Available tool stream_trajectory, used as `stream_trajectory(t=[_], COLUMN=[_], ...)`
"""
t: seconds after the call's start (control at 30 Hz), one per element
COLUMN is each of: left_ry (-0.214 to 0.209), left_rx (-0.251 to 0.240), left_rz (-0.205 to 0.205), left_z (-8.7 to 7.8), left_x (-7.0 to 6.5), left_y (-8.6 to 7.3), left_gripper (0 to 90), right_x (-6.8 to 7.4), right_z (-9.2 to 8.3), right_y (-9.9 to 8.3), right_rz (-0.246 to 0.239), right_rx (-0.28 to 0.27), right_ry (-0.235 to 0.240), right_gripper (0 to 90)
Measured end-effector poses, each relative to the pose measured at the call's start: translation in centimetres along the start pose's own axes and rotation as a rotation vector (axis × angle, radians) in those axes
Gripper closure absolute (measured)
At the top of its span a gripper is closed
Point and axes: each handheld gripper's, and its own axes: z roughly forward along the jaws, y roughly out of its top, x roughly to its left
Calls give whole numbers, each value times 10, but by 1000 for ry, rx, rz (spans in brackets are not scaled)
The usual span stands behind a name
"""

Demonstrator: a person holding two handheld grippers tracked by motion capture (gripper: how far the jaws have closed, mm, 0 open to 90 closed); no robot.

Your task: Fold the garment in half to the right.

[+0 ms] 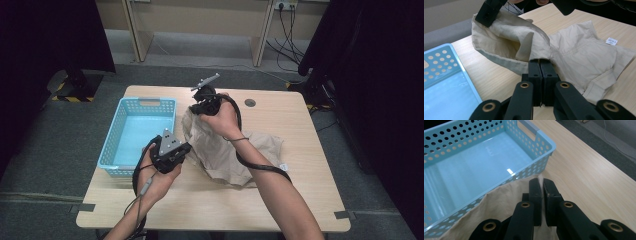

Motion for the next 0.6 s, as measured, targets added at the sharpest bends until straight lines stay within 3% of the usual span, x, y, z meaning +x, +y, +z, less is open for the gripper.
stream_trajectory(t=[0.6], left_ry=[16], left_rx=[-18], left_rz=[6], left_z=[-8], left_x=[4], left_y=[5], left_gripper=[884], right_x=[2], right_z=[-6], right_y=[7], right_rz=[-9], right_rx=[-22], right_ry=[1], right_gripper=[869])
